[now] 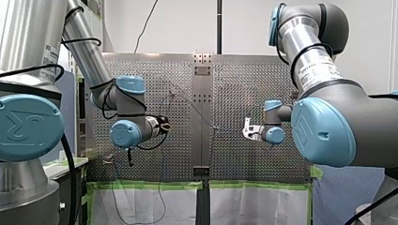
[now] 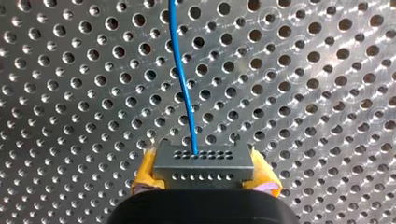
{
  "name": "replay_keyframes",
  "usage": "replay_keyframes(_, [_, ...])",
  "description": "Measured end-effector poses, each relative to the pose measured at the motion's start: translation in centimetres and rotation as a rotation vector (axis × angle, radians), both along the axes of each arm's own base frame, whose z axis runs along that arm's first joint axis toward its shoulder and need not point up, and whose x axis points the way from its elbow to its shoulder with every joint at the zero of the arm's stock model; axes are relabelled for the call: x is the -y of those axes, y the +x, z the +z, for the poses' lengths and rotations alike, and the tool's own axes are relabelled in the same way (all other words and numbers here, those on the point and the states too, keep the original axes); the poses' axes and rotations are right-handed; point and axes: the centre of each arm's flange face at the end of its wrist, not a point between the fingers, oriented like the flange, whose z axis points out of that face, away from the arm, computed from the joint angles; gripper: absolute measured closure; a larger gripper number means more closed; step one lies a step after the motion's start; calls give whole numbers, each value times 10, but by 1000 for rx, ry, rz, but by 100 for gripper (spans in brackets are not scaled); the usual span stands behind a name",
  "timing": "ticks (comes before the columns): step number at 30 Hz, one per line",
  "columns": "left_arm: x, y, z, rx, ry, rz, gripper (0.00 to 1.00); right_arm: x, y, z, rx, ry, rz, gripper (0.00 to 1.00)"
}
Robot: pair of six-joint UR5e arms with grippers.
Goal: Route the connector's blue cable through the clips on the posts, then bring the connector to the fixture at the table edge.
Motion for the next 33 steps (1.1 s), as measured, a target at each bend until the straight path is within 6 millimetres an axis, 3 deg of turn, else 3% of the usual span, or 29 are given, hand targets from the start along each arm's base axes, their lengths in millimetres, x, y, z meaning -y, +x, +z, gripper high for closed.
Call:
replay_keyframes(19, [1, 3, 3, 28, 8, 12, 0, 2, 1, 4, -4, 3, -4, 100])
replay_keyframes(33, [0, 1, 1, 7, 27, 9, 0, 5, -21, 63, 9, 13, -131, 100])
